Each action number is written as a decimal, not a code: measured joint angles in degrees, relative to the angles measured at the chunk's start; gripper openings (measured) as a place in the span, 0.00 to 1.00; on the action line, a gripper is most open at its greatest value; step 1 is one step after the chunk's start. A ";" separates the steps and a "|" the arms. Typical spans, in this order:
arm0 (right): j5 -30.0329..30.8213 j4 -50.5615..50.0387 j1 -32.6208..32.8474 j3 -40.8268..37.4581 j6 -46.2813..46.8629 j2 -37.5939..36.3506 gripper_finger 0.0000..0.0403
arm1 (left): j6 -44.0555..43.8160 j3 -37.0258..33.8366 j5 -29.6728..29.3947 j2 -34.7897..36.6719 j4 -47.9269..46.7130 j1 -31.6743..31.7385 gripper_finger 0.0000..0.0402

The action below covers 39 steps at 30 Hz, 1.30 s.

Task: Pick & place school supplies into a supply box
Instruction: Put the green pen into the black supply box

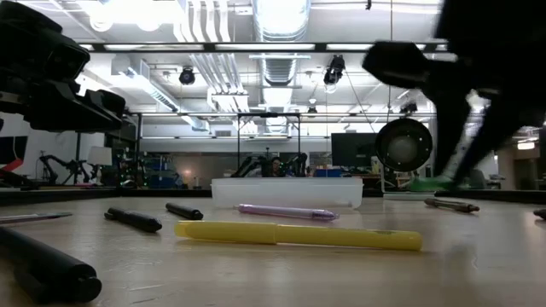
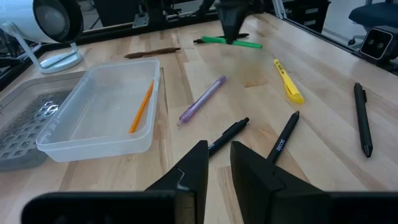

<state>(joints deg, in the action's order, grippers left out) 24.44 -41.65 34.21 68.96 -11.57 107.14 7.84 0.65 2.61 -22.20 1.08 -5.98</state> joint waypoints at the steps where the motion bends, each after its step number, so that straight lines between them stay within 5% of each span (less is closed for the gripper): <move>1: 2.50 -0.03 -0.25 0.29 -0.06 -0.03 0.03 | 0.00 0.00 0.00 0.00 0.00 0.02 0.13; 6: 11.91 1.54 -2.25 1.36 0.00 -0.05 0.03 | 0.00 0.00 -0.01 -0.02 0.00 0.00 0.13; 13: 17.09 7.96 -6.28 1.56 -2.22 -0.09 0.03 | 0.00 0.00 0.00 -0.02 -0.02 0.00 0.13; 21: 39.49 15.17 -8.85 1.75 -2.20 1.66 0.03 | 0.00 0.02 0.00 0.00 -0.02 0.02 0.13; 31: 51.60 25.91 -14.01 5.25 -5.60 10.50 0.03 | 0.00 0.02 0.00 0.00 0.00 0.00 0.13; 39: 52.49 27.06 -16.13 10.23 -4.55 12.51 0.03 | 0.00 0.02 0.00 -0.02 -0.02 0.02 0.13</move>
<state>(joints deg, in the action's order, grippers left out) 76.93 -14.59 18.08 79.20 -16.12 119.64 7.84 0.67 2.61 -22.22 1.06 -5.96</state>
